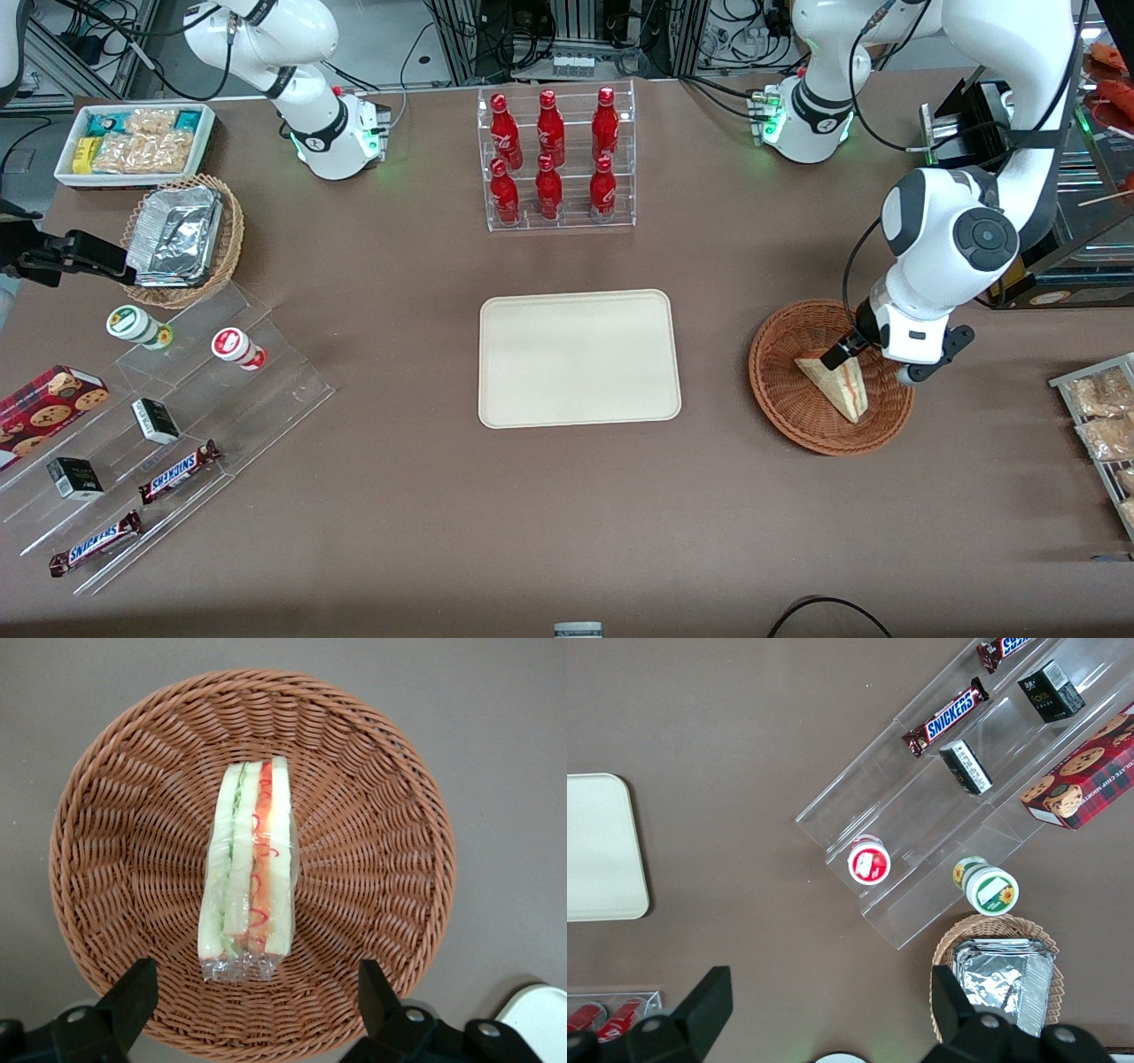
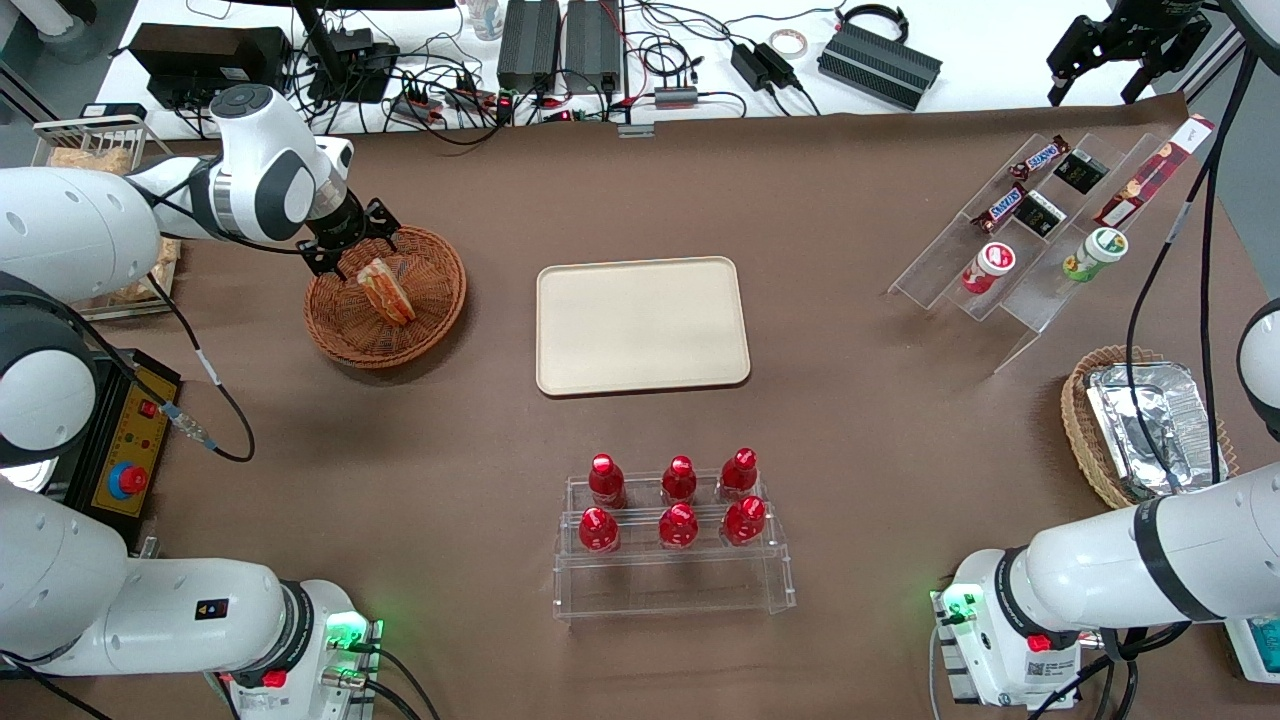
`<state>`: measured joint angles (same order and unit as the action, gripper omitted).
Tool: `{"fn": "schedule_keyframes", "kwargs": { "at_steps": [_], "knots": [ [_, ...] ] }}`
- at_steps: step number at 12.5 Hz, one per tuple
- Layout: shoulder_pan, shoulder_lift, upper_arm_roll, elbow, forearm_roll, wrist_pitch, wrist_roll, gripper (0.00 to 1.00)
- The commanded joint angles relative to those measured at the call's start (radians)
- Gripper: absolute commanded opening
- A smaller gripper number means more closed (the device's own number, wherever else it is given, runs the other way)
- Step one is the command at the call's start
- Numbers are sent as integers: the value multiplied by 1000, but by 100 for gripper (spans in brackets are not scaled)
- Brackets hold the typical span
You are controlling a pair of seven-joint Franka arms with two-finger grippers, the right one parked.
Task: Place sandwich from basket to tray
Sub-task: 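Lower the open left gripper around the sandwich's upright edge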
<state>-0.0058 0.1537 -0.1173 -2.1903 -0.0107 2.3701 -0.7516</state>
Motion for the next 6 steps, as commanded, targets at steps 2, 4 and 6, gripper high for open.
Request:
{"fn": "schedule_keyframes", "kwargs": {
  "at_steps": [2,4,6],
  "knots": [
    [3,58,19,11,14,20,-18,100],
    [4,95,19,29,14,34,-18,100],
    [10,131,19,49,12,46,-29,100]
  ]
}}
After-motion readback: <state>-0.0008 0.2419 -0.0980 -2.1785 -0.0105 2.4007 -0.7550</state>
